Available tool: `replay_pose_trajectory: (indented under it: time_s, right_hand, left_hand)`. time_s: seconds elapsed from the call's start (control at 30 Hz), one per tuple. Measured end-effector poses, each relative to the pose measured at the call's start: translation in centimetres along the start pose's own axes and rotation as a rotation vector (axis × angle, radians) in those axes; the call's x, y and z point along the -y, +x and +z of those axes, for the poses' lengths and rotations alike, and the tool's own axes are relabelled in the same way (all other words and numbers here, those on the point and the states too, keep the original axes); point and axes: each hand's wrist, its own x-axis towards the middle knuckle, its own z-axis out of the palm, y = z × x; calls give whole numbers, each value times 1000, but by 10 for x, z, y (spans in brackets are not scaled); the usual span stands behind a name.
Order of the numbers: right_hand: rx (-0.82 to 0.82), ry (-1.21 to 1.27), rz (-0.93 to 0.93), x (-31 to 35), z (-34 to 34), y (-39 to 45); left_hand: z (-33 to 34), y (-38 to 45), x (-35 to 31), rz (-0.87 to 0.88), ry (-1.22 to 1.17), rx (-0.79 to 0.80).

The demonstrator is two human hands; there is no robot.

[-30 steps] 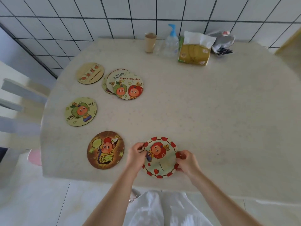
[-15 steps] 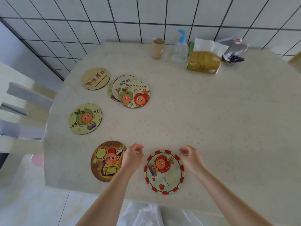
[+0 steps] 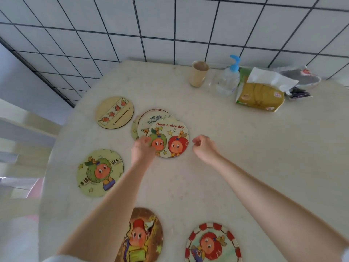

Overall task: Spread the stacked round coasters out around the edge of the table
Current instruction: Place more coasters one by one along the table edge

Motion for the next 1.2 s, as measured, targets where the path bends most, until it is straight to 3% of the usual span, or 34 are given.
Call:
replay_pose_trajectory:
  time_s: [0.1,0.3,0.53,0.73,0.97,1.2]
  right_hand:
    - [34,4,16,23,7,30]
    - [23,-57,95,39,23,63]
    - [-27,42,36,48,24,76]
    - [63,71,4,70,26,78]
    - [37,113,43,73,28,75]
    - [50,260,52,76,29,66]
  left_hand:
    - [-7,29,-10,-23,-31,-59]
    - [-1,53,-17,-59,-15,-23]
    - [5,56,-12,-197,-213,2]
    - [-2,55,2,-172,-11,-126]
    - [-3,52,0,-173,-126,-132]
    - [-9,41,-7,-189,-385,-161]
